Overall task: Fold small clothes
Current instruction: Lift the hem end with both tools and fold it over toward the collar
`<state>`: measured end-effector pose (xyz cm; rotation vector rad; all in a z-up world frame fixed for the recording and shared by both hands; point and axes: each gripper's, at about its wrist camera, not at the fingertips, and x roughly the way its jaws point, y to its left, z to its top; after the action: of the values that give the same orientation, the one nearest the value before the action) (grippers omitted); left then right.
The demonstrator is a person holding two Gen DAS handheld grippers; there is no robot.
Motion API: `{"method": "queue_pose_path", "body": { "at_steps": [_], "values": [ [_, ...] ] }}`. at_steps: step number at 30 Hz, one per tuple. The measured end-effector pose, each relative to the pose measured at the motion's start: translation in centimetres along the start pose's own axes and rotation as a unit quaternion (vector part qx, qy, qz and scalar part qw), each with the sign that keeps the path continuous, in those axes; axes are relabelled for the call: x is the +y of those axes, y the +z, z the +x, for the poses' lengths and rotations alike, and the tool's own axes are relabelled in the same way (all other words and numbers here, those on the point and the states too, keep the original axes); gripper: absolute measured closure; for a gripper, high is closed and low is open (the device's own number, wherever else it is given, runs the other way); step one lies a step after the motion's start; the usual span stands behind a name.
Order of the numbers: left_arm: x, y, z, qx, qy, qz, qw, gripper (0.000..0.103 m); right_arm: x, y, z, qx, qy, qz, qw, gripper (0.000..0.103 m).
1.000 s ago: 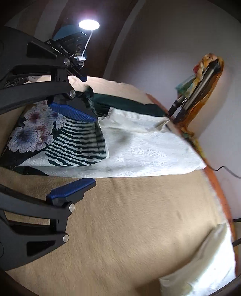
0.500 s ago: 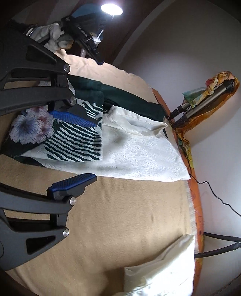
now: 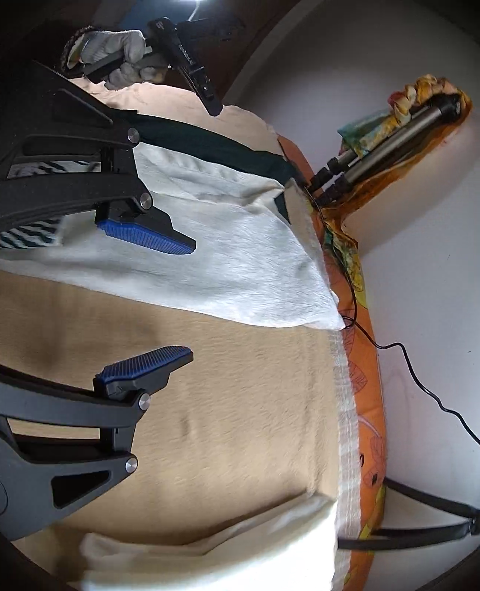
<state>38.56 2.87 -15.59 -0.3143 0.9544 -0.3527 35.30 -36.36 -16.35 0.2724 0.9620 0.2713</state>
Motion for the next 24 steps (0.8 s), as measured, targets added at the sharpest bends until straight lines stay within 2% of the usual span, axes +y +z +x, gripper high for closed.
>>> {"method": "queue_pose_path", "body": {
  "at_steps": [9, 15, 16, 17, 19, 21, 24],
  "values": [
    [1.5, 3.3, 5.7, 0.017, 0.013, -0.006, 0.9998, 0.059, -1.0, 4.7, 4.4, -0.016, 0.003, 0.014, 1.000, 0.047],
    [0.5, 4.5, 7.4, 0.003, 0.004, 0.017, 0.9998, 0.059, -1.6, 7.8, 6.0, -0.046, 0.013, 0.032, 0.998, 0.047],
    [0.3, 4.6, 7.7, 0.002, 0.004, 0.021, 0.9998, 0.062, -1.5, 8.1, 6.3, -0.049, 0.017, 0.032, 0.998, 0.047],
    [0.0, 4.6, 7.9, -0.002, 0.007, 0.029, 0.9996, 0.070, -1.4, 8.4, 6.6, -0.053, 0.019, 0.031, 0.998, 0.049],
    [-0.5, 4.5, 8.4, -0.005, 0.019, 0.046, 0.9987, 0.082, -0.9, 8.7, 7.4, -0.051, 0.025, 0.026, 0.998, 0.067],
    [-0.9, 4.7, 8.6, -0.004, 0.016, 0.053, 0.9985, 0.099, -0.5, 8.6, 8.1, -0.043, 0.022, 0.016, 0.999, 0.092],
    [-1.4, 4.7, 8.5, -0.008, 0.016, 0.064, 0.9978, 0.103, 0.5, 8.1, 7.8, -0.056, 0.012, -0.005, 0.998, 0.096]
  ]
}}
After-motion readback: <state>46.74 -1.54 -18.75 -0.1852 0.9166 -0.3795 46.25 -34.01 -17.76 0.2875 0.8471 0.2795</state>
